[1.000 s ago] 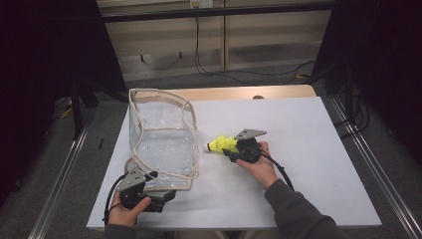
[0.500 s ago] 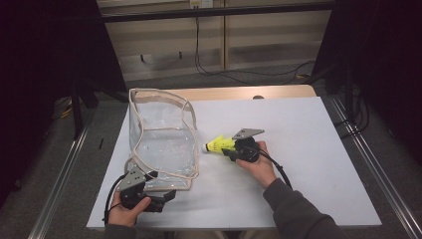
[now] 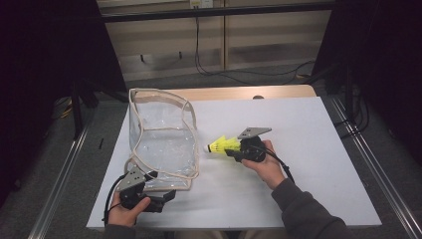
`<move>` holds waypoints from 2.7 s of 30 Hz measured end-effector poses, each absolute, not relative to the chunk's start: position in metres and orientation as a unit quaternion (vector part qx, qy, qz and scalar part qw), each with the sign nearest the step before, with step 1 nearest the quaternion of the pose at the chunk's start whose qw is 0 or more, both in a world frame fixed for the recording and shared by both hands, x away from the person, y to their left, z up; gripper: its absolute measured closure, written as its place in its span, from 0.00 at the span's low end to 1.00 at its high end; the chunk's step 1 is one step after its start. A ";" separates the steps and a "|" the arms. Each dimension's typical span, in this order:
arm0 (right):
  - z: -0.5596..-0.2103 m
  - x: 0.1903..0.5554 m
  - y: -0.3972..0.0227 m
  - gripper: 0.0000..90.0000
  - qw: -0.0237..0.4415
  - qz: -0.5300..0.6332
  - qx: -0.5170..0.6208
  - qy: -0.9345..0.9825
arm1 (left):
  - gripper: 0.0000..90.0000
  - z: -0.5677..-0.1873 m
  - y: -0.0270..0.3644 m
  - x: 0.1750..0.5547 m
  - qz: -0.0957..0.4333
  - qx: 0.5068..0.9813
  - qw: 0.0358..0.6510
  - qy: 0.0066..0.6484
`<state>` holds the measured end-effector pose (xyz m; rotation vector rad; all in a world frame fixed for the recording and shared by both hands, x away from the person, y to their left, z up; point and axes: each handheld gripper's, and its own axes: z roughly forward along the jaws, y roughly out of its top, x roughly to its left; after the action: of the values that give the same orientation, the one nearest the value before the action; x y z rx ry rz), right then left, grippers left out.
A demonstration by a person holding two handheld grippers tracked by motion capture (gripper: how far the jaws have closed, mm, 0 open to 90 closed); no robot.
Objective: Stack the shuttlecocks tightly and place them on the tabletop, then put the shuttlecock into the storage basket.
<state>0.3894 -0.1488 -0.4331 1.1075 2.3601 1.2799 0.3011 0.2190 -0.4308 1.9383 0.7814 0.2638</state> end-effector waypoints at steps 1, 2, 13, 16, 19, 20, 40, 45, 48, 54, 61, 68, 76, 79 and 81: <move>-0.432 0.389 -0.150 0.88 0.118 0.438 0.376 0.808 | 0.05 -0.431 0.219 0.301 0.109 0.800 0.495 0.323; -0.431 0.388 -0.150 0.88 0.117 0.438 0.376 0.808 | 0.05 -0.431 0.219 0.301 0.109 0.799 0.495 0.323; -0.420 0.384 -0.160 0.88 0.106 0.447 0.374 0.806 | 0.05 -0.431 0.219 0.301 0.109 0.800 0.495 0.322; -0.417 0.383 -0.163 0.88 0.105 0.448 0.377 0.804 | 0.05 -0.431 0.219 0.301 0.108 0.799 0.496 0.322; -0.415 0.384 -0.166 0.88 0.100 0.453 0.379 0.801 | 0.05 -0.431 0.219 0.302 0.108 0.798 0.497 0.323; -0.415 0.384 -0.166 0.88 0.100 0.452 0.378 0.802 | 0.05 -0.431 0.219 0.302 0.108 0.798 0.497 0.323; -0.403 0.382 -0.169 0.88 0.095 0.453 0.370 0.806 | 0.05 -0.431 0.219 0.302 0.108 0.801 0.493 0.323; -0.399 0.381 -0.169 0.88 0.093 0.452 0.365 0.809 | 0.05 -0.431 0.219 0.302 0.109 0.800 0.493 0.323; -0.393 0.382 -0.170 0.88 0.094 0.454 0.363 0.808 | 0.05 -0.431 0.218 0.302 0.109 0.799 0.495 0.323; -0.384 0.382 -0.171 0.88 0.097 0.453 0.359 0.810 | 0.05 -0.431 0.218 0.302 0.109 0.800 0.493 0.324; -0.376 0.383 -0.174 0.88 0.095 0.453 0.359 0.811 | 0.05 -0.430 0.219 0.302 0.108 0.800 0.493 0.324; -0.365 0.383 -0.171 0.88 0.096 0.453 0.351 0.814 | 0.05 -0.430 0.219 0.302 0.108 0.800 0.495 0.323; -0.353 0.383 -0.173 0.88 0.097 0.456 0.349 0.813 | 0.05 -0.431 0.219 0.302 0.108 0.798 0.497 0.324; -0.347 0.384 -0.175 0.88 0.098 0.456 0.349 0.813 | 0.05 -0.431 0.219 0.302 0.107 0.798 0.497 0.324; -0.344 0.385 -0.175 0.88 0.101 0.457 0.349 0.812 | 0.05 -0.431 0.219 0.302 0.108 0.798 0.496 0.324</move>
<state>0.3854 -0.1755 -0.3436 1.0324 2.3988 1.3506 0.3015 0.2186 -0.4307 1.9345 0.7859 0.2606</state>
